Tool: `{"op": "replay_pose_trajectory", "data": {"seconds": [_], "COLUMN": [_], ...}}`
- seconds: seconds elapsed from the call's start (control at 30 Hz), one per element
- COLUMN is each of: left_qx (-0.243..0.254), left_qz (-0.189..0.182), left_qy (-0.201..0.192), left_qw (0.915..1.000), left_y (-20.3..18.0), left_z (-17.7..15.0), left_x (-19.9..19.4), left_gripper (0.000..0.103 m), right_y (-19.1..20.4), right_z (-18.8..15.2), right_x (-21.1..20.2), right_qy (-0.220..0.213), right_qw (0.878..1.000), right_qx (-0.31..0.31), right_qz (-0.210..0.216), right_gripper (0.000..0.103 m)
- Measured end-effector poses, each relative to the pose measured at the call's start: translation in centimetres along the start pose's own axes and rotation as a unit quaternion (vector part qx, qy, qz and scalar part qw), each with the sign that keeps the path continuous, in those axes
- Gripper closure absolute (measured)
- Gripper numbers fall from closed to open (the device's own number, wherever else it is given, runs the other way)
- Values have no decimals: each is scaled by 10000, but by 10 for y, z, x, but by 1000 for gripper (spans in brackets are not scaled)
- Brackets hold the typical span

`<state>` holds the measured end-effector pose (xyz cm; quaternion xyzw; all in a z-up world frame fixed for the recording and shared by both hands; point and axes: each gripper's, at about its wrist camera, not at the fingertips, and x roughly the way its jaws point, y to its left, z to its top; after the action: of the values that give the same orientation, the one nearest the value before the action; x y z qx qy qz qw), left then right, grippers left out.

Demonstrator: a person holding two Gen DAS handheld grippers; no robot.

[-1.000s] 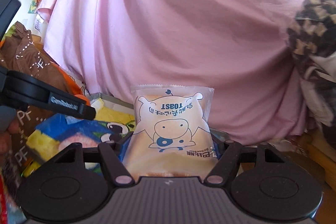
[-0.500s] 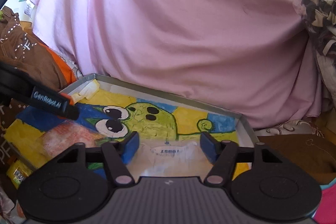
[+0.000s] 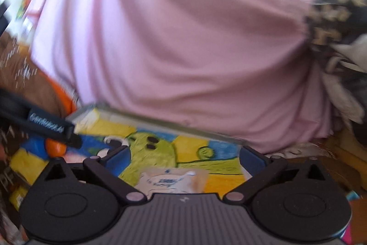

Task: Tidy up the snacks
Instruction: 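Open the right gripper over the tray to drop the TOAST bag while the left gripper releases the orange, then withdraw both grippers from the tray back over the remaining snacks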

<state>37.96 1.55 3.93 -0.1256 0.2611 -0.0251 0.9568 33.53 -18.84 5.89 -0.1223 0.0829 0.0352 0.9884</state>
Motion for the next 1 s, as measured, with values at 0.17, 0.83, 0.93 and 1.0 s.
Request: {"op": "replay_pose_trajectory", "data": {"seconds": [0.17,0.83,0.93,1.0], "left_qx": [67,-143,4,107], "left_qz": [24,-177,-136,-125], "left_qy": [-509,-1175,-1278,-1368], "left_qw": [9987,9928,9917,9905], "left_y": [-4,-1,0,0], "left_z": [-7,-41,-52,-60], "left_x": [-40,-201,-222,-235], "left_gripper": [12,1,1,1], "right_y": [-20,-45,-44,-45], "right_z": [8,32,31,29], "right_x": [-34,-194,-217,-230], "right_qy": [-275,-1073,-1153,-1163], "right_qw": [9989,9917,9908,9905], "right_qx": [346,687,685,720], "right_qz": [-135,-173,-154,-131], "right_gripper": [0,0,0,0]}}
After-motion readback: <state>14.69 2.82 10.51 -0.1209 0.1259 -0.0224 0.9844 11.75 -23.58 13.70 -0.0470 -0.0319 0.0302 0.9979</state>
